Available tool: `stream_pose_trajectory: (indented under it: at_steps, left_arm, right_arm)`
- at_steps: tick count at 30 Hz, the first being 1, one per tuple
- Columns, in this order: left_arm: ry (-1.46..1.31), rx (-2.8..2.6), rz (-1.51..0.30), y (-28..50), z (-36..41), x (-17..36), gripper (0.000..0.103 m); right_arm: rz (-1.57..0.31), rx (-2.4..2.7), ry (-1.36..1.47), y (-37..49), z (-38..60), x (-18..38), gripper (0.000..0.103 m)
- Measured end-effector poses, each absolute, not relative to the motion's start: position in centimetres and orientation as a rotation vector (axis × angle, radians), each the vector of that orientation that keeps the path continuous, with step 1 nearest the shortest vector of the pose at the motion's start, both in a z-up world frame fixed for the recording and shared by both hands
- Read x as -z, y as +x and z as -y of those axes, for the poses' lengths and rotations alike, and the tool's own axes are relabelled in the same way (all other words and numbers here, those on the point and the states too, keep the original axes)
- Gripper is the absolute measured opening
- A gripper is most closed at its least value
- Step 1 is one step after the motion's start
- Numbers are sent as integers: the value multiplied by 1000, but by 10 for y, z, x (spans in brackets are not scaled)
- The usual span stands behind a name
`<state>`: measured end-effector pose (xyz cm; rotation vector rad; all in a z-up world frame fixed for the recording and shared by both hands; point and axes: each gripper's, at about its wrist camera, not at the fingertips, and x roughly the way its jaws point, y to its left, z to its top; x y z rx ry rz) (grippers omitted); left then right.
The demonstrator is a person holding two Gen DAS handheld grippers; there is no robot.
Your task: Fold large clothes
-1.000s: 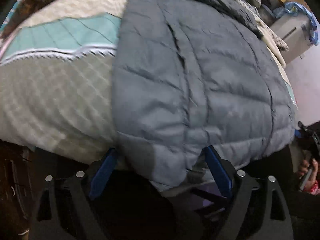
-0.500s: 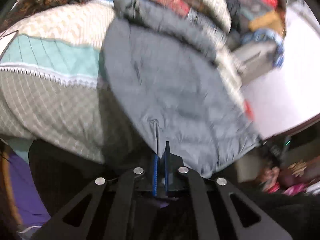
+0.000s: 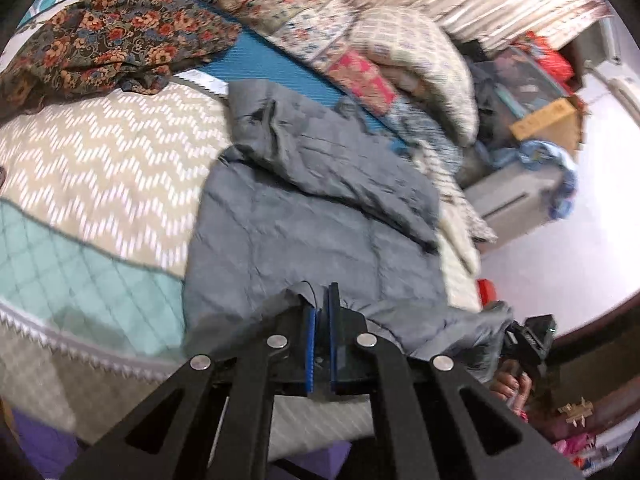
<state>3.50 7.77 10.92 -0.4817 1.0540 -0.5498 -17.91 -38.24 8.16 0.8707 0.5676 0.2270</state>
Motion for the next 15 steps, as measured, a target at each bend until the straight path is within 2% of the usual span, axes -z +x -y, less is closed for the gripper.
stream_pose_trajectory:
  at_steps: [6,8,10,12,15]
  left_arm:
    - [-369,317,-1183,85,-55,-70,26]
    - [-312,232,-1187,90,-48,-62,25]
    - [-292,210,-1166,89,-46,-60,25]
    - [-243,205,-1132,85,-42,-64,25]
    - [-158,219,-1105,79,-37,-69,24]
  right_arm:
    - [-682,-22,879,-121,392,-38,7]
    - [-719,47,866,-109,389,-24,21]
    - [-688,71,870,-111,388,-20,49]
    - [-660,104,845,-116,386,-21,59]
    - [-696,146,780,-119,385,-14,60]
